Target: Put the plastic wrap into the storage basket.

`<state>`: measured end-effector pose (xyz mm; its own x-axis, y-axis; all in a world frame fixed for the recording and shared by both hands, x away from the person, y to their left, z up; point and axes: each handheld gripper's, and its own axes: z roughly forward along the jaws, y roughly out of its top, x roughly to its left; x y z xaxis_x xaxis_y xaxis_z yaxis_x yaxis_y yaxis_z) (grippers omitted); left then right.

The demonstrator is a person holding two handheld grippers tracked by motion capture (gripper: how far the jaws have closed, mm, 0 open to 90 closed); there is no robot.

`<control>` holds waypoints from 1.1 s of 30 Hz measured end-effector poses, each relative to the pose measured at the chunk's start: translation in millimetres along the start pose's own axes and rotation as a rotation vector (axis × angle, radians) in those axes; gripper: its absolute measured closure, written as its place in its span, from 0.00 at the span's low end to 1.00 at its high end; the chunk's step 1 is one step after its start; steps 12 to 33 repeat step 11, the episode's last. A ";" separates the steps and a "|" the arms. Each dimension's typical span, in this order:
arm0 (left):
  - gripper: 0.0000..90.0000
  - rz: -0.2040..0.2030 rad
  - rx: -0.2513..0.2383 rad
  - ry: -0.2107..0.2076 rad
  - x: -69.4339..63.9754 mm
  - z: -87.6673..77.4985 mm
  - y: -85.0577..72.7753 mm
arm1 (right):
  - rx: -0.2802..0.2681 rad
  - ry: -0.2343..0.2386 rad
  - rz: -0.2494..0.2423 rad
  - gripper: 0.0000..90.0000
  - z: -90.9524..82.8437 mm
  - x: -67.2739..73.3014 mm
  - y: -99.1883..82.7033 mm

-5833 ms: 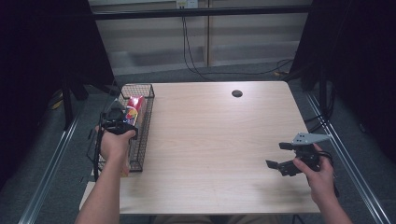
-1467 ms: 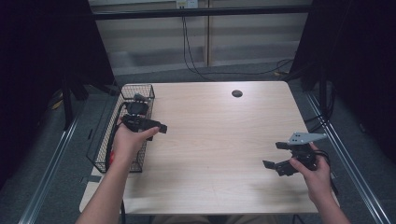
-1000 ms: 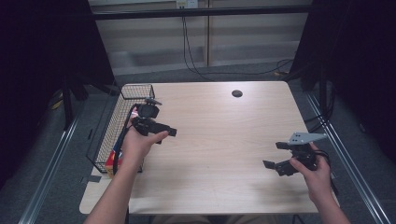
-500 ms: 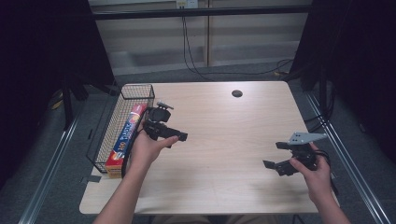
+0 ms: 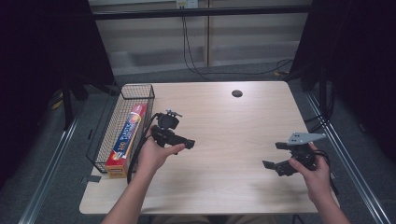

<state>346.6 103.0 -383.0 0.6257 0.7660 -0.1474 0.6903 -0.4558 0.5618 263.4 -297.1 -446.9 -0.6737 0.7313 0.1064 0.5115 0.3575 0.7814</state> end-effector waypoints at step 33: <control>0.06 0.043 0.010 -0.025 -7.9 12.1 -11.3 | 0.003 -0.003 -0.002 0.07 -0.5 -1.4 -1.4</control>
